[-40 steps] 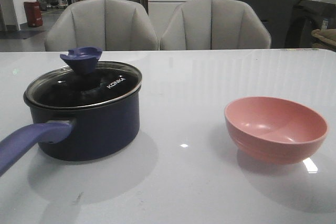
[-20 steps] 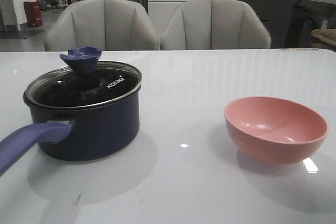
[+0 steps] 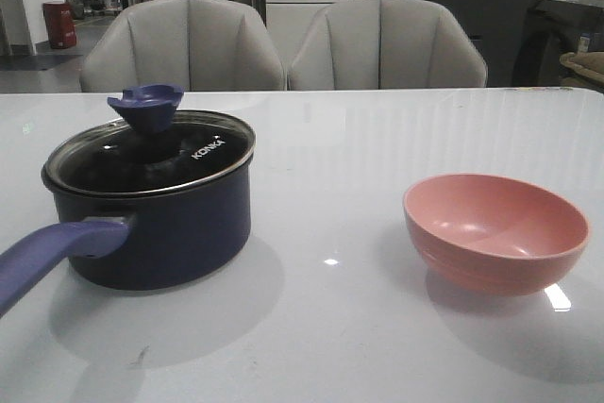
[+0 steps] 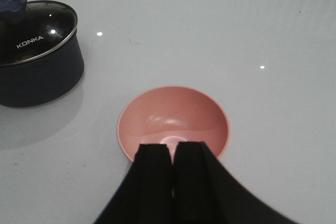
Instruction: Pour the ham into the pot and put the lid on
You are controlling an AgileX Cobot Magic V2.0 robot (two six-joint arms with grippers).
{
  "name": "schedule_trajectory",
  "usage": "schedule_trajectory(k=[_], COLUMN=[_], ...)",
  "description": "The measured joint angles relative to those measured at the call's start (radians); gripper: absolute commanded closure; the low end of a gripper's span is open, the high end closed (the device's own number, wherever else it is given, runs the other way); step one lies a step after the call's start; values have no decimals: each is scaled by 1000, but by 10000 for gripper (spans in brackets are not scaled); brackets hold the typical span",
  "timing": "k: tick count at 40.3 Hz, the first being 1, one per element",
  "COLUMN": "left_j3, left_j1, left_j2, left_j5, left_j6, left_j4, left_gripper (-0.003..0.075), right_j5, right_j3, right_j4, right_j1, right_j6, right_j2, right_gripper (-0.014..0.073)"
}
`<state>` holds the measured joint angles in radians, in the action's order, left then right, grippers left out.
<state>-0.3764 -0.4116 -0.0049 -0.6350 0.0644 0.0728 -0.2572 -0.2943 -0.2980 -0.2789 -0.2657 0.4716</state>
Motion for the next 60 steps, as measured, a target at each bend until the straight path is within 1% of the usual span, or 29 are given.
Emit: schedule_trajectory(k=[3, 6, 8, 17, 21, 24, 29, 60], left_j3=[26, 69, 99, 272, 340, 379, 384, 384], left_j1=[2, 26, 54, 217, 274, 308, 334, 336], left_j2=[0, 0, 0, 0, 0, 0, 0, 0], left_j5=[26, 70, 123, 448, 543, 590, 635, 635], left_j6=[0, 0, 0, 0, 0, 0, 0, 0], left_j4=[0, 0, 0, 0, 0, 0, 0, 0], left_gripper=[607, 607, 607, 607, 607, 607, 607, 607], right_j5=[0, 0, 0, 0, 0, 0, 0, 0], right_j3=[0, 0, 0, 0, 0, 0, 0, 0], right_j4=[0, 0, 0, 0, 0, 0, 0, 0], right_j1=[0, 0, 0, 0, 0, 0, 0, 0], right_j6=[0, 0, 0, 0, 0, 0, 0, 0], right_j2=[0, 0, 0, 0, 0, 0, 0, 0], right_gripper=[445, 445, 445, 445, 445, 445, 445, 445])
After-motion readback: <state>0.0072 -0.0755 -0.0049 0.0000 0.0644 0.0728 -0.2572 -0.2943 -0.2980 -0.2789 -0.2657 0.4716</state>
